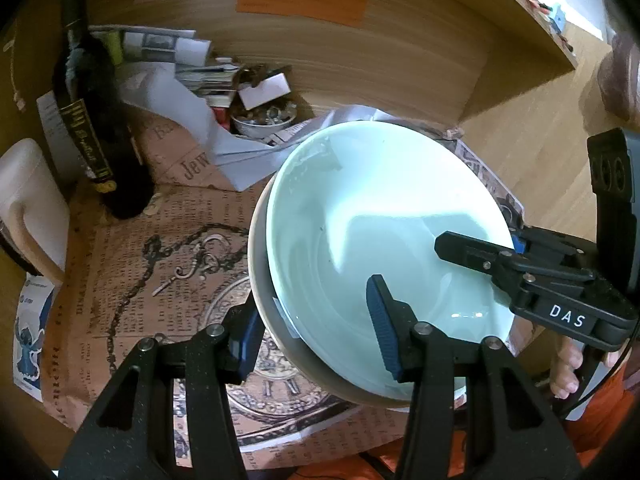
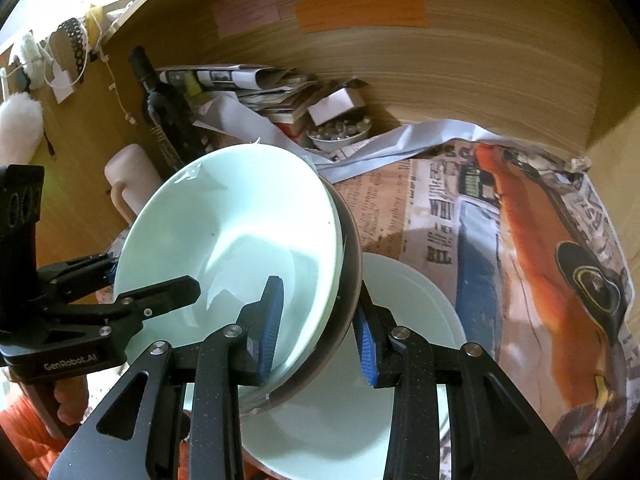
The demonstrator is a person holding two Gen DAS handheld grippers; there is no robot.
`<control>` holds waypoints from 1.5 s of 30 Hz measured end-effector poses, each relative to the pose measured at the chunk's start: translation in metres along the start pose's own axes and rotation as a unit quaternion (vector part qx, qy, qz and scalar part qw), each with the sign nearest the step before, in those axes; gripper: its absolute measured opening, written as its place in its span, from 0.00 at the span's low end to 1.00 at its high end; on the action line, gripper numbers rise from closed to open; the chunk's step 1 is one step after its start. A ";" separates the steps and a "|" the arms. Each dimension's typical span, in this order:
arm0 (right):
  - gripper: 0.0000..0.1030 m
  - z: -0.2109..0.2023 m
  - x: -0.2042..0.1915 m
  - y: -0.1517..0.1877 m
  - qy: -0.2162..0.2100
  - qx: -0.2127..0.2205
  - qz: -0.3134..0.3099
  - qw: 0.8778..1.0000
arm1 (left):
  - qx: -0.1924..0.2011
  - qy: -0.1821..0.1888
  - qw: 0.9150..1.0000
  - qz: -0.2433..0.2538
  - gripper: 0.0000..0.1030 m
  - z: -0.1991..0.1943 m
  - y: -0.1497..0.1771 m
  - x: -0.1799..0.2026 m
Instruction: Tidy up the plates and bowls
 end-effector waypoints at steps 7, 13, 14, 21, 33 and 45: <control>0.30 -0.007 0.014 0.012 0.012 -0.002 0.014 1.000 | -0.012 0.012 1.000 0.016 0.48 0.010 0.004 0.017; 0.30 -0.011 0.027 0.023 0.022 -0.007 0.028 0.999 | -0.025 0.024 0.999 0.026 0.48 0.017 0.008 0.026; 0.30 -0.011 0.029 0.025 0.024 -0.008 0.031 0.999 | -0.028 0.025 0.999 0.028 0.48 0.018 0.008 0.027; 0.30 -0.009 0.041 0.035 0.031 -0.018 0.048 0.998 | -0.051 0.035 0.997 0.036 0.48 0.032 0.013 0.032; 0.30 0.004 0.050 0.044 0.033 -0.040 0.062 0.997 | -0.077 0.035 0.996 0.037 0.48 0.053 0.016 0.032; 0.31 0.009 0.056 0.045 0.020 -0.045 0.071 0.996 | -0.074 0.046 0.995 0.045 0.48 0.055 0.014 0.030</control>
Point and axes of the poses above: each gripper's, at about its wrist camera, not at the fingertips, and z roughly the way its jaws point, x to its right, y to its underside, the point moved 2 cm from there along z, roughly the way its jaws point, and after that the axes turned 14 degrees about y, right-handed, at the moved point
